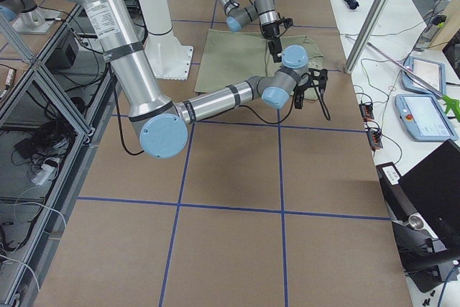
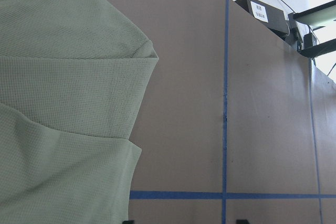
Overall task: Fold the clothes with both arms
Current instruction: 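Release the sleeve with the left gripper while the right gripper moves to the hem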
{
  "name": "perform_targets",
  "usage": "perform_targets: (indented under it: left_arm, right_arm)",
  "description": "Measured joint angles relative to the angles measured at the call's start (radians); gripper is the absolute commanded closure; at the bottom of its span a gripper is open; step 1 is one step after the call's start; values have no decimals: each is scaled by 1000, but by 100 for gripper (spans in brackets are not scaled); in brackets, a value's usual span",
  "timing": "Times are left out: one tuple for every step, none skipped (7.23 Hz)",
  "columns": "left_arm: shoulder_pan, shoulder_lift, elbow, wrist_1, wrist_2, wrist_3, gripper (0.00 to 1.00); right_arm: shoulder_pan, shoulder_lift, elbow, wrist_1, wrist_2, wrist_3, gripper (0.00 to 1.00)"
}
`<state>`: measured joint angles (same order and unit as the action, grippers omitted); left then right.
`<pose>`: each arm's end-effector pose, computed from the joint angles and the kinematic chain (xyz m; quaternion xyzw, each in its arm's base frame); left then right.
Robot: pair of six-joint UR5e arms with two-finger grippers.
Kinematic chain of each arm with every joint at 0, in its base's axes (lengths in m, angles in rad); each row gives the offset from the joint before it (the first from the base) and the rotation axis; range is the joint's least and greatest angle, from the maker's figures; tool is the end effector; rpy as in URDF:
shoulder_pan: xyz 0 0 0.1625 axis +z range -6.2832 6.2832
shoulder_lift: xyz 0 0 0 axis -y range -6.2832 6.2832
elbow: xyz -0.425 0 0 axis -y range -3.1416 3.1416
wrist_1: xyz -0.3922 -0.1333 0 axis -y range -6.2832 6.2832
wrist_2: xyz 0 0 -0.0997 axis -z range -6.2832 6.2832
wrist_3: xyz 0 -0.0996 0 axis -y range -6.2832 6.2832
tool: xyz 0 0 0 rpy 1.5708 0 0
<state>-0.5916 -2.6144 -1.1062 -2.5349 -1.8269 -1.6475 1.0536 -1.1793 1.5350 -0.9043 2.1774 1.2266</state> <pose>0.5993 -0.5329 0.0647 0.0876 0.6921 -0.1491 0.7008 -0.2557 -0.6042 0.3764 0.1009 -0.5250 0.1521 0.8313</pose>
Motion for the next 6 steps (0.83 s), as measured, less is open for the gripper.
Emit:
perform_targets:
  left_arm:
    - [-11,80,-103,4,-20,-11,19]
    - [-31,164,-190,6,-51,-9,19]
    - [-56,253,-274,6,-86,10,19]
    - [-79,339,-357,6,-115,40,19]
    - [-104,408,-425,6,-140,61,19]
    - [-124,453,-469,7,-158,68,19]
  right_arm:
    - [-86,-16,76,-5,-88,113,0]
    - [-160,-54,151,-9,-145,202,1]
    - [-246,-113,236,-11,-202,285,4]
    - [-363,-182,325,-19,-295,365,8]
    - [-499,-240,408,-59,-408,451,7]
    - [-627,-263,471,-131,-513,538,6]
